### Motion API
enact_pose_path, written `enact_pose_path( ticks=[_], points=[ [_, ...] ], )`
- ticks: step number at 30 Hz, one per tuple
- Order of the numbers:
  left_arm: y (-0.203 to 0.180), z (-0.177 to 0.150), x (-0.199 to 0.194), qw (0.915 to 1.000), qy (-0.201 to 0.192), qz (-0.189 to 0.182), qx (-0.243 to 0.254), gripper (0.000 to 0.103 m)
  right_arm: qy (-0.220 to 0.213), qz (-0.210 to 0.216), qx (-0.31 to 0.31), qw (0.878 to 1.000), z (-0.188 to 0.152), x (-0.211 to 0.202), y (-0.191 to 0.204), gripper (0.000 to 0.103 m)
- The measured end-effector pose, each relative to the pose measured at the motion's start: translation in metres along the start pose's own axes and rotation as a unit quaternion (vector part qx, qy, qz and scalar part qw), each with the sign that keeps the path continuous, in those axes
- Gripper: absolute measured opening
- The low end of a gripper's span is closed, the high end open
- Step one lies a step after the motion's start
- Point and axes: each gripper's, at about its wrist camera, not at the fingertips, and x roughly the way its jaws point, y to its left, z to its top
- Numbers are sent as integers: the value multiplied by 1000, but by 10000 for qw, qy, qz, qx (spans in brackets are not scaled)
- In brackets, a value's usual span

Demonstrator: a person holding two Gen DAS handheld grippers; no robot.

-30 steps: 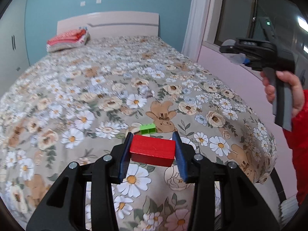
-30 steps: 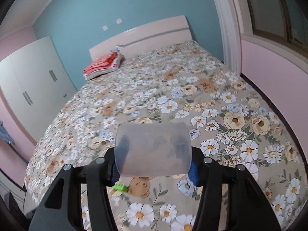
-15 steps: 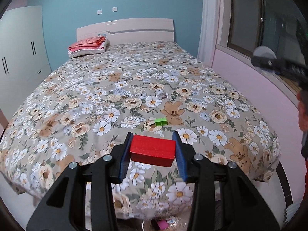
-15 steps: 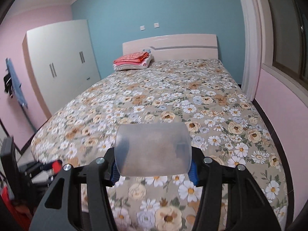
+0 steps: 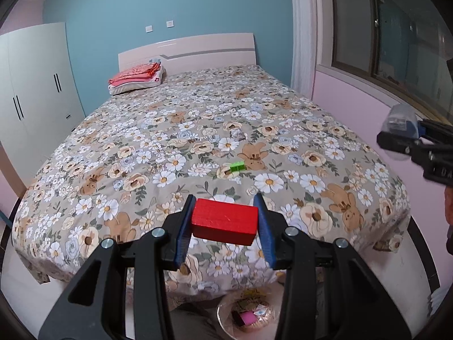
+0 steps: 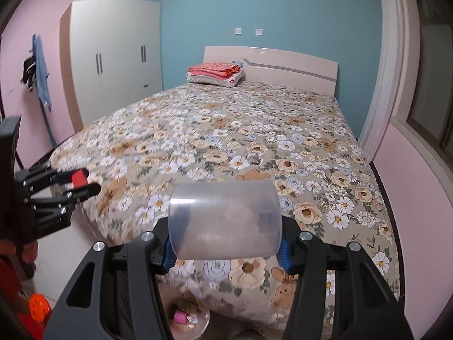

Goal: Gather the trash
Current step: 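Carry the red block in the left tool while the right tool carries the clear cup to the bowl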

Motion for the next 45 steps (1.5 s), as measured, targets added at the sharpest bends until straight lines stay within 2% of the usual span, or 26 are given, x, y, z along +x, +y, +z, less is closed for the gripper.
enact_pose_path(
  ticks=[5,10,15,21,35,45],
  points=[
    [-3,-25,-9,9999,60,-68,76,42,176,182,-236,9994,-32,0,29,56],
    [-6,-51,-2,9996,228,-98,132,42,413,338,-354,9979,-61,12,51,56],
    [-6,-77,17,9989,461,-45,100,42,771,530,-425,9947,-90,34,72,56],
    [-12,-120,52,9955,928,-9,216,42,1196,709,-398,9895,-127,62,88,56],
    [-24,-211,140,9782,2056,-113,262,42,2250,732,-192,9714,-214,137,99,56],
    [-31,-265,200,9614,2731,-205,254,42,3014,767,67,9504,-274,200,110,56]
  ],
)
